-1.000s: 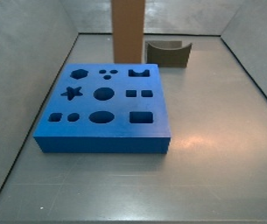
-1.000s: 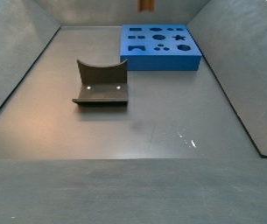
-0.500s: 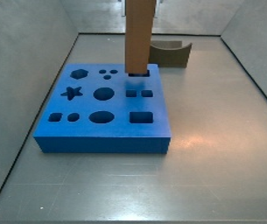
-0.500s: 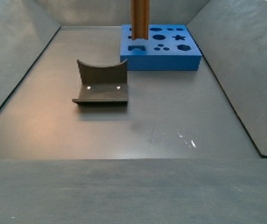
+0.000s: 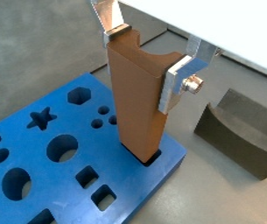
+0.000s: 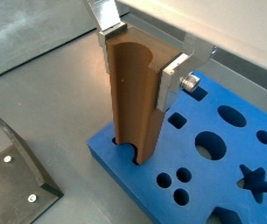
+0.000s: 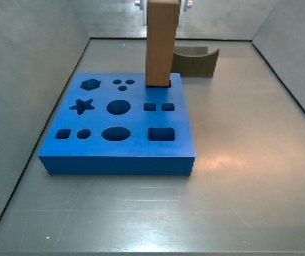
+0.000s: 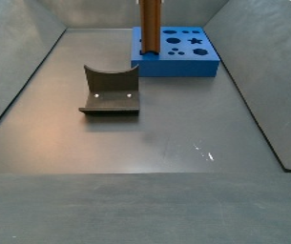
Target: Insert the arch object.
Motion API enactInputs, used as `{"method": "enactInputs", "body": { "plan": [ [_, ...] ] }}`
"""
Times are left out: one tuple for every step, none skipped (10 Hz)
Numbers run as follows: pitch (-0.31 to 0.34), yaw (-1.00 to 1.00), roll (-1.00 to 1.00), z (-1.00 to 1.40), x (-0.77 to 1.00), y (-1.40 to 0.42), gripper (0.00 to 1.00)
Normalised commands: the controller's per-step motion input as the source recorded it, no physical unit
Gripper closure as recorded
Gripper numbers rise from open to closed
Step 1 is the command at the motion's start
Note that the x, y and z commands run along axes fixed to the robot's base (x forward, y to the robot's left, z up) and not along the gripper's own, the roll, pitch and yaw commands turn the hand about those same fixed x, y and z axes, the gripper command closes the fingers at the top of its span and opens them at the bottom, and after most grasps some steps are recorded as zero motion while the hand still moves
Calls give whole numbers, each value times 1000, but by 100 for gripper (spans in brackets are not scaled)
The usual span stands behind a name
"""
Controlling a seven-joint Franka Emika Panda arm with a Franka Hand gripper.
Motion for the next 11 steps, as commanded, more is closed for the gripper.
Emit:
{"method": "enactInputs", "body": {
  "plan": [
    [0, 0, -159, -220, 34, 0, 100],
    [0, -63, -124, -209, 89, 0, 100],
    [0, -183, -93, -271, 160, 0, 100],
    [0, -249, -60, -269, 191, 11, 100],
    [0, -231, -77, -286, 97, 40, 100],
    [-6, -114, -76, -280, 0, 83, 100],
    [-53, -23, -67, -306, 0, 71, 100],
    [-70, 0, -56, -303, 0, 34, 100],
    [-73, 0, -34, -297, 0, 0, 100],
    [-70, 0, -14, -306, 0, 0, 100],
    [-66, 0, -9, -277, 0, 0, 100]
  ]
}}
